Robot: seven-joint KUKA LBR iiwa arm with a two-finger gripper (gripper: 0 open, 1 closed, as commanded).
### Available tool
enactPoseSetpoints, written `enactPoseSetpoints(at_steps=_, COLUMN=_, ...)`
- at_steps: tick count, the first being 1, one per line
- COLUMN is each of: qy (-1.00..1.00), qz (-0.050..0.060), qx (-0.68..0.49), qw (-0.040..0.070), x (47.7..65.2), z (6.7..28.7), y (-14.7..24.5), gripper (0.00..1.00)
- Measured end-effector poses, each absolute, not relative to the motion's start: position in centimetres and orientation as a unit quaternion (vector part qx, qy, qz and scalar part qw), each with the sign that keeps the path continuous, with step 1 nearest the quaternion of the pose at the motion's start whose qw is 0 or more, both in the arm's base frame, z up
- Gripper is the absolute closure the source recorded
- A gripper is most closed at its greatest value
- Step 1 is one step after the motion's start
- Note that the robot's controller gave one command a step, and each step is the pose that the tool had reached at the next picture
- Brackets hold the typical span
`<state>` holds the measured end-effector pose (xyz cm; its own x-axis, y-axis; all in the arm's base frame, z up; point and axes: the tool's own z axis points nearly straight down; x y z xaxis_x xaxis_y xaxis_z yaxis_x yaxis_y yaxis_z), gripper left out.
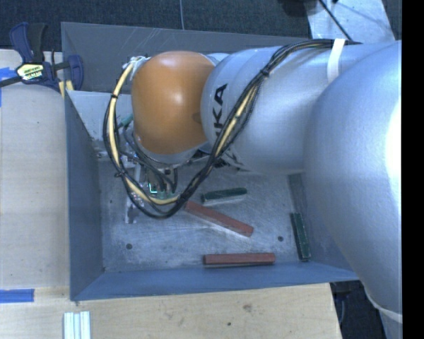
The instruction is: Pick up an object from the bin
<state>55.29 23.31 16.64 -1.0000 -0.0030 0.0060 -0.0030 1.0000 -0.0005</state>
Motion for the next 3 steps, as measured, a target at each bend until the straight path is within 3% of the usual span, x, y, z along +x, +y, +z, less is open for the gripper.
enactPoseSetpoints(at_steps=1, qy=-1.000, qz=-0.001, qx=0.000, qw=-0.001, x=55.5, z=17.1, y=23.2, gripper=0.00)
enactPoseSetpoints(at_steps=2, qy=-0.999, qz=-0.002, qx=0.032, qw=-0.003, x=55.5, z=14.2, y=19.3, gripper=0.00)
enactPoseSetpoints(at_steps=3, qy=-0.999, qz=0.000, qx=0.040, qw=-0.001, x=55.6, z=13.3, y=17.8, gripper=0.00)
